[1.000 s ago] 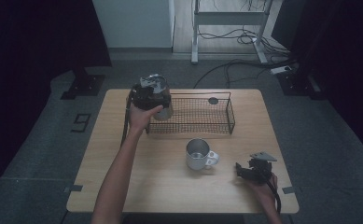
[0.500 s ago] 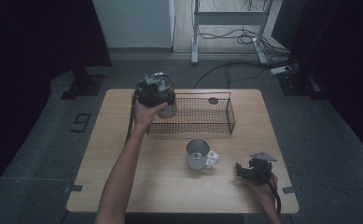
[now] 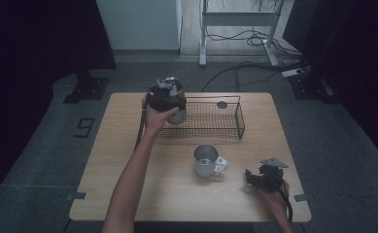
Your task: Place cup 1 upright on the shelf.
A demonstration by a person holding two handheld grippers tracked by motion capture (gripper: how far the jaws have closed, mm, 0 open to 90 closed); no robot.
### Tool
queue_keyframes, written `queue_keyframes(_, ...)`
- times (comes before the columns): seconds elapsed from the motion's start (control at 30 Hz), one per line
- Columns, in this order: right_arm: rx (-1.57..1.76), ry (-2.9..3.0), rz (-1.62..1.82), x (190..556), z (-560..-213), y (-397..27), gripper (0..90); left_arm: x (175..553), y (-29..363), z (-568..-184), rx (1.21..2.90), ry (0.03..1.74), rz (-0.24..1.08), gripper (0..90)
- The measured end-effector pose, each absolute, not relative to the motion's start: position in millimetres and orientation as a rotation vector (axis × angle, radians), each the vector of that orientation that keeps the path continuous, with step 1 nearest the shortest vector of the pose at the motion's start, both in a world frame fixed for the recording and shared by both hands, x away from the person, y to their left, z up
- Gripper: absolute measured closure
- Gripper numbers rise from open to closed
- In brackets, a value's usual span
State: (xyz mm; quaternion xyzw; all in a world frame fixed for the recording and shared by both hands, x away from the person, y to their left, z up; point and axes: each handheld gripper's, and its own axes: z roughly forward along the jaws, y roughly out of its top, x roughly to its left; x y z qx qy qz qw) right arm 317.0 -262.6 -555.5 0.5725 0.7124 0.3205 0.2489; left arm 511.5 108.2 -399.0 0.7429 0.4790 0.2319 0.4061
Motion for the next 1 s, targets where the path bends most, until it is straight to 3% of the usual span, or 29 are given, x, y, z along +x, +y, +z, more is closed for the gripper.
queue_keyframes(1.0,1.560,1.941,0.873,317.0,-555.5,-262.6,13.9,521.1,101.6,-434.7,1.907,1.267,0.543,3.9)
